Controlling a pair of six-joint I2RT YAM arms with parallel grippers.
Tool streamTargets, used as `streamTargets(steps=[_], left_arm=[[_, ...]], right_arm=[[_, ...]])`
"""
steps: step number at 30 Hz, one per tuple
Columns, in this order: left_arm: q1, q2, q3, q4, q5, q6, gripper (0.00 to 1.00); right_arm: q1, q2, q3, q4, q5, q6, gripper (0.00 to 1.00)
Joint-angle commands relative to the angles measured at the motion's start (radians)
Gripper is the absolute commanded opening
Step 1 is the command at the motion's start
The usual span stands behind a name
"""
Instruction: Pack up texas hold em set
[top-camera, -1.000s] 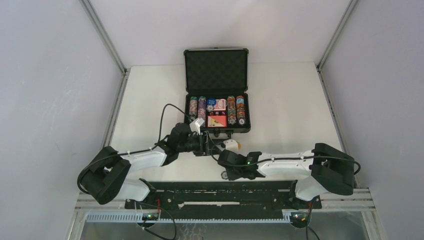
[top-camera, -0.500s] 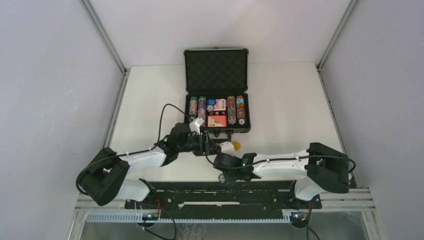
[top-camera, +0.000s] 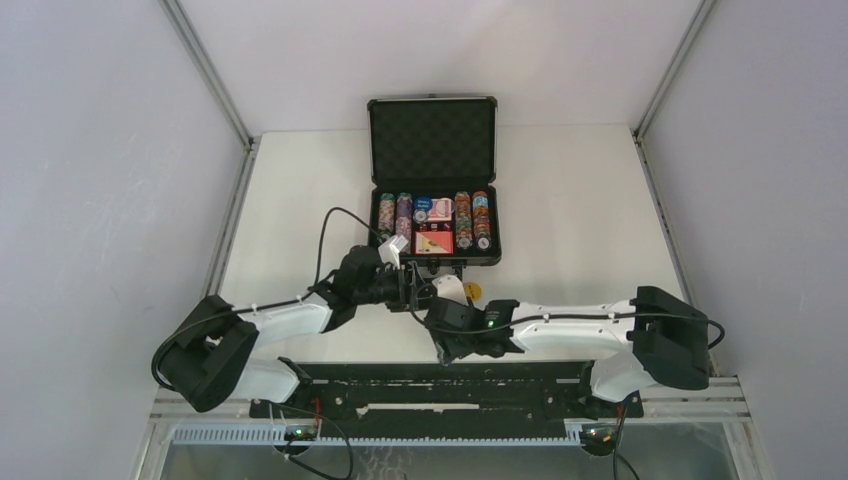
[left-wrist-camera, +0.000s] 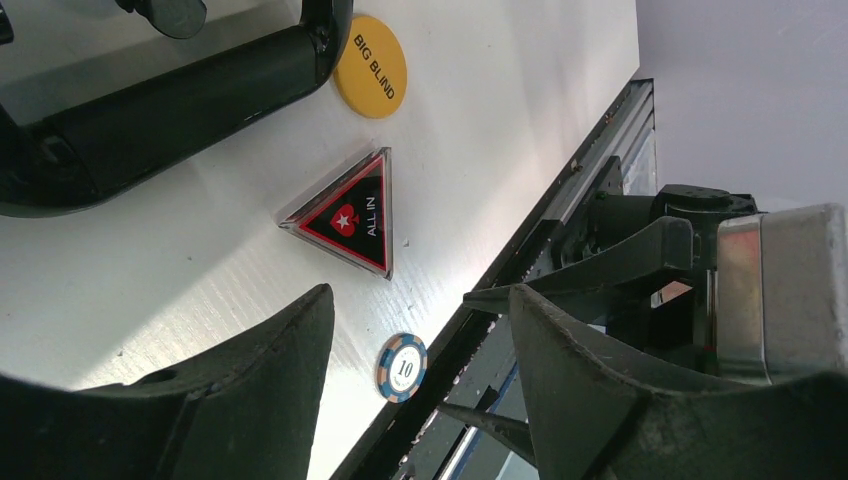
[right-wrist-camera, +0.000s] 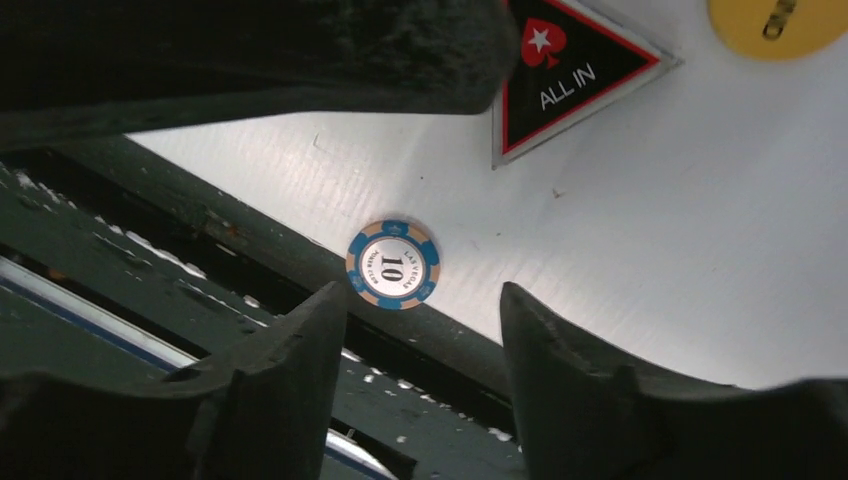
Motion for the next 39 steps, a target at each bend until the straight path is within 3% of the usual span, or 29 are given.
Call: streamTargets(steps=[1,4,18,30,39], left_arm=[[0.005,-0.03,0.021,0.023,-0.003,0.015,0.69],[0.005,-0.029,0.02,0.023,-0.003,0.015,0.69],[0.008,-0.007,0.025,0.023,-0.003,0.015,0.69],[0.008,0.006,0.028,0.029,0.004,0.012,0.69],[0.008,0.002,0.028,0.031,0.006,0.011,0.69]], right_arm=[[0.028,0.013,0.043,0.035,0.007,-0.097,0.76],[0.064,0.052,0.05,0.057,0.013,-0.165,0.83],[0.08,0.153,0.064,0.088,0.023,-0.231,0.81],[0.088,0.178,0.069,0.1,-0.011,-0.219,0.7],[0.114,0.218,0.099,0.081,-0.003,-0.221,0.67]])
